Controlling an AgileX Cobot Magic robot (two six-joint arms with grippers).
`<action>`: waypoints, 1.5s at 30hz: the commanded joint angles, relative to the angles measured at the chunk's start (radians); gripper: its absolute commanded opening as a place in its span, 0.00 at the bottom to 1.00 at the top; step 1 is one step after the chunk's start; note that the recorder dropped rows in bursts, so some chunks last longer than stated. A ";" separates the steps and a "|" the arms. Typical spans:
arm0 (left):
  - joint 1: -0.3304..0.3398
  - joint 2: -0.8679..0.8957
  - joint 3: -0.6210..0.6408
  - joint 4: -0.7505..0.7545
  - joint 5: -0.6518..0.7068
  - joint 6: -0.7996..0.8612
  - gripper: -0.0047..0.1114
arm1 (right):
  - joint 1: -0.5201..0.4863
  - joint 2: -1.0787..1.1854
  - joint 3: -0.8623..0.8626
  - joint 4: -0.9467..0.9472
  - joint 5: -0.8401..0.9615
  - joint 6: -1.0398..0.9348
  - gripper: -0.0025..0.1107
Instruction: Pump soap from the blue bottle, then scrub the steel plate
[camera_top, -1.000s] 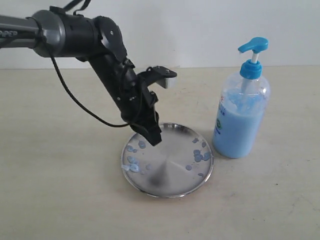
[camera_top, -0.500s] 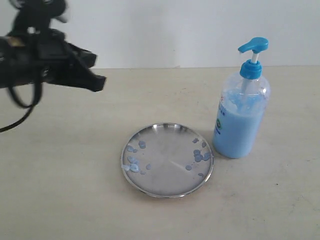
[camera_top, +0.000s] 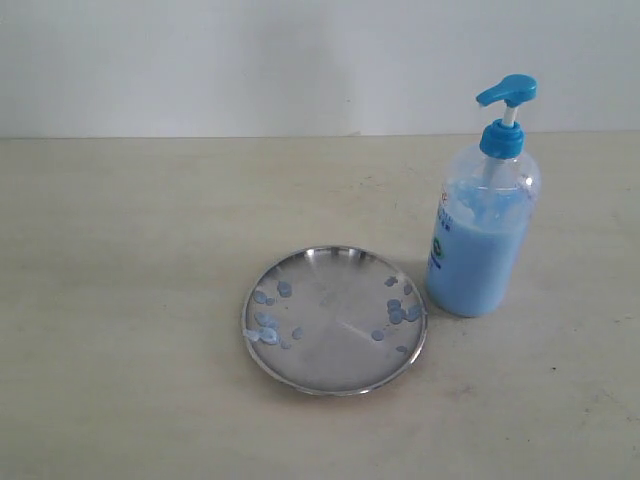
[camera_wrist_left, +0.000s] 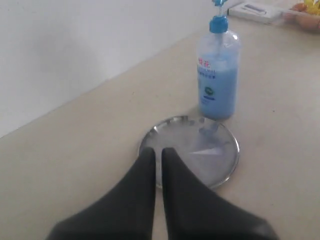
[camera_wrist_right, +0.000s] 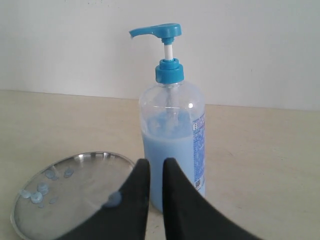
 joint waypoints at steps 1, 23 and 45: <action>0.002 -0.160 0.149 -0.094 -0.169 -0.135 0.08 | -0.001 -0.003 0.005 -0.005 0.000 0.001 0.02; 0.002 -0.331 0.462 -0.279 -0.342 -0.191 0.08 | -0.001 -0.003 0.005 -0.005 0.000 0.001 0.02; 0.473 -0.385 0.504 -0.004 -0.394 -0.164 0.08 | -0.001 -0.003 0.005 -0.005 0.000 0.000 0.02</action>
